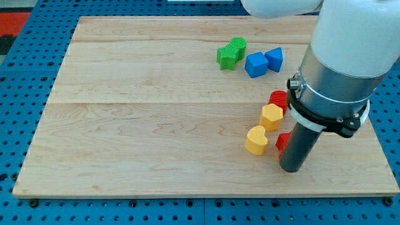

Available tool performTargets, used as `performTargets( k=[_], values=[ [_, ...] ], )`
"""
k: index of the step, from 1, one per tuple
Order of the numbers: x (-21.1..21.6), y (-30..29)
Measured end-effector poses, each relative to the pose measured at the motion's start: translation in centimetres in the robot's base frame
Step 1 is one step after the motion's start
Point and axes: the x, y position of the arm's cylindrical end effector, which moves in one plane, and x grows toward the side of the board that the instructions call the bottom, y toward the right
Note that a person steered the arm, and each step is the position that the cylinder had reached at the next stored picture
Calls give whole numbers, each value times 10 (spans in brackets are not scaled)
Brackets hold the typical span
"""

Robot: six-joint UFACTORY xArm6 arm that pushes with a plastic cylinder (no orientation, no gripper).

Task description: Move your arm to the center of the board

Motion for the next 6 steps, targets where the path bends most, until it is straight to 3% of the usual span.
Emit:
performTargets(
  k=[2, 3, 5, 6],
  values=[
    [0, -63],
    [-3, -68],
    [-118, -92],
    [-121, -92]
  ],
)
